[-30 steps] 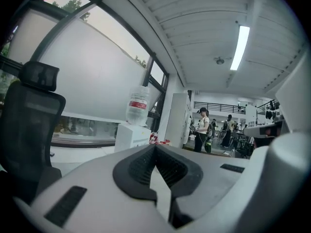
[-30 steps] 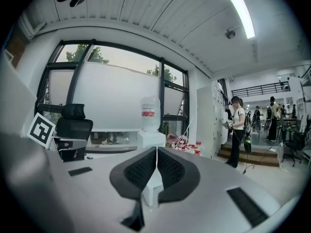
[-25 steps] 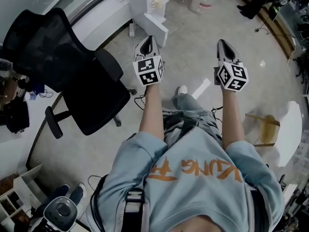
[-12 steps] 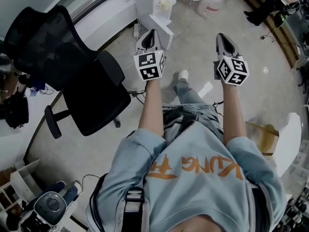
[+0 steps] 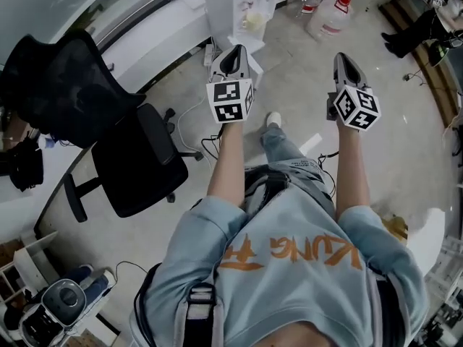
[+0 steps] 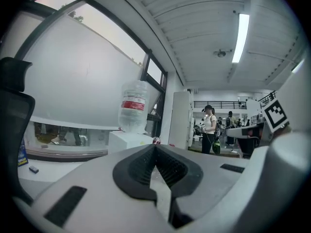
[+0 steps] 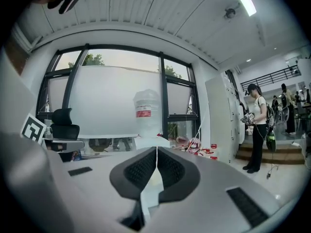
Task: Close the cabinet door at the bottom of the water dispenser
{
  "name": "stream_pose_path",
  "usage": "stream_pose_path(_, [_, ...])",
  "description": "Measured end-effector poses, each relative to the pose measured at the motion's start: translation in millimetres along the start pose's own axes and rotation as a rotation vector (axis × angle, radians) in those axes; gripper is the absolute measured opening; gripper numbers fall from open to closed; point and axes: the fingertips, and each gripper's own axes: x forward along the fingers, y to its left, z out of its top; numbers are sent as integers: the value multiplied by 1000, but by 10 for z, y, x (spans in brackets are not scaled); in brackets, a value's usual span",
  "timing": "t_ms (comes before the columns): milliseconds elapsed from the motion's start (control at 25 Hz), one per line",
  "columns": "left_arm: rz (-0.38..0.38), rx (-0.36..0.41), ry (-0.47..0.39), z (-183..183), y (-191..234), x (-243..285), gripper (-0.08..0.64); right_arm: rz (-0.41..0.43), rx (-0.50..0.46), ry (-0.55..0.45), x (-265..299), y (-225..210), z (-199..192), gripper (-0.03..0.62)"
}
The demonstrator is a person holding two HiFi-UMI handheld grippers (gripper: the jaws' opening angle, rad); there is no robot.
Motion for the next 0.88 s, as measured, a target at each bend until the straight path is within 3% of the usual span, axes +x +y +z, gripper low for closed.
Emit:
stream_pose_path(200, [35,-46,39,-231,-16,614,20,58,19,49,809,-270,-149,29])
stream_pose_path(400, [93,-96,141,-617,144,1130,20,122,54,153,1473,-343,-562,29])
stream_pose_path(600, [113,-67,237,-894,131,1665,20,156,66,222,1949,-600,-884,29])
stream_pose_path(880, [131,-85,265,-1066,119,2183,20,249,66,271,2572,-627,-1272,29])
